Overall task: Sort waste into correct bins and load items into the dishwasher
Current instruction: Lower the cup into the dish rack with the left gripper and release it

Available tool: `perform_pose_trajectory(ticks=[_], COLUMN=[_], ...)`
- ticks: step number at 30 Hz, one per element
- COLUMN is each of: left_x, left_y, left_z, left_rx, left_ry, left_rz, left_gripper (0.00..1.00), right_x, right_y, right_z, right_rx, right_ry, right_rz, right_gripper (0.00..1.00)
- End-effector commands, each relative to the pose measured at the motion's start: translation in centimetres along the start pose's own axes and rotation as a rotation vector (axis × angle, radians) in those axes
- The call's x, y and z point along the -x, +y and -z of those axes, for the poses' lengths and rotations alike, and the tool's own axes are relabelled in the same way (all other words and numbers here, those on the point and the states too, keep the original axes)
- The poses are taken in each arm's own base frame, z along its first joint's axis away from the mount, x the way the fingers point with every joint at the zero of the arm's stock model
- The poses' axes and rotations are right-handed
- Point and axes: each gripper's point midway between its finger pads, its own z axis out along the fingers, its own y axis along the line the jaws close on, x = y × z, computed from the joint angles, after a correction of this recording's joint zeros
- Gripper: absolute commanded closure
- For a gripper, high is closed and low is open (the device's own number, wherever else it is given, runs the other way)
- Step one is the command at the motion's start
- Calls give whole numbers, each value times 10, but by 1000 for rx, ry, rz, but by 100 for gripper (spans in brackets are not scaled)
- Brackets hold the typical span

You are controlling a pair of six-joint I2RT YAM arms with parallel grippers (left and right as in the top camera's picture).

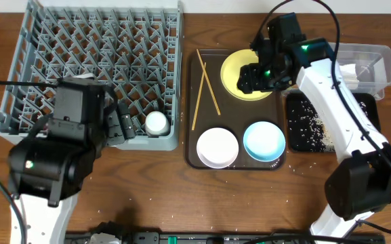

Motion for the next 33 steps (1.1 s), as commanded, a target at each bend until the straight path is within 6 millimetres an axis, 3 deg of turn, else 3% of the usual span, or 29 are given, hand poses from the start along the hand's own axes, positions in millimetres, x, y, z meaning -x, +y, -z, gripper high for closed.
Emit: perform_pose_trajectory(ticks=[1, 10, 11, 17, 20, 25, 27, 33], left_x=[-3, -4, -4, 0, 5, 19, 24, 14], left_y=[4, 1, 1, -1, -5, -11, -14, -41], left_z=[-11, -22, -23, -25, -25, -25, -25, -30], left_rx=[40, 55, 57, 51, 32, 7, -5, -144], left_ry=[32, 69, 72, 61, 41, -16, -37, 42], left_rz=[11, 1, 0, 4, 10, 26, 31, 25], left_gripper=[6, 6, 2, 2, 2, 2, 2, 2], right_x=[-2, -2, -1, 6, 11, 23, 25, 4], right_y=[2, 1, -3, -41, -60, -99, -120, -196], right_z=[2, 2, 3, 11, 26, 81, 109, 184], right_rx=[-18, -25, -46, -169, -182, -221, -242, -326], right_ry=[-3, -5, -9, -45, -80, -227, -296, -474], right_rz=[29, 29, 28, -89, -151, -239, -290, -615], right_gripper=[31, 29, 28, 28, 29, 25, 3, 1])
